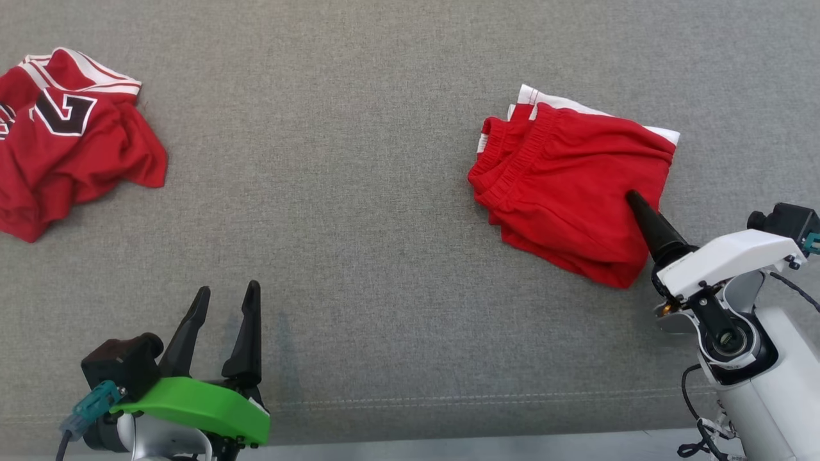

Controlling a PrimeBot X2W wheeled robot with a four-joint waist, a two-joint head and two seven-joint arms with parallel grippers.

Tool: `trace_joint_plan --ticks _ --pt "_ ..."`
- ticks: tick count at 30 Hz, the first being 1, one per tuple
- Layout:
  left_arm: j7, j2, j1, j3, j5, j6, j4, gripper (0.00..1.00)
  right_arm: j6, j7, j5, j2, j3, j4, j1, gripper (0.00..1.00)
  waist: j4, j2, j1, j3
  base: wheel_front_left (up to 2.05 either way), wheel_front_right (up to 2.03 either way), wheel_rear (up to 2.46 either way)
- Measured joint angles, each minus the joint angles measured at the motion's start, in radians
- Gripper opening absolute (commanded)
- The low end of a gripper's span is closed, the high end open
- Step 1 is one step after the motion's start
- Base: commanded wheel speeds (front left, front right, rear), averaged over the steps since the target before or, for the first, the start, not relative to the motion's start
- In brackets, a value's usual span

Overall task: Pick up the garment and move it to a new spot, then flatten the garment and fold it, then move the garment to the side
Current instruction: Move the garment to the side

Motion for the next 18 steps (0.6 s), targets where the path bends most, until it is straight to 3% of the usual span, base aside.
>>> trace_joint_plan --ticks 6,18 --pt "0.001 -0.002 -0.007 0.002 0.0 0.0 0.001 1.0 0.013 0.017 0.041 0.024 -0.015 0.047 -0.031 1.0 0.011 0.0 0.0 0.018 0.0 0.0 0.0" --pt "0.01 -0.009 -0.018 0.004 0.003 0.0 0.003 1.0 0.011 0.035 0.043 -0.002 -0.041 0.114 -0.085 1.0 0.024 0.0 0.0 0.026 0.0 0.0 0.0"
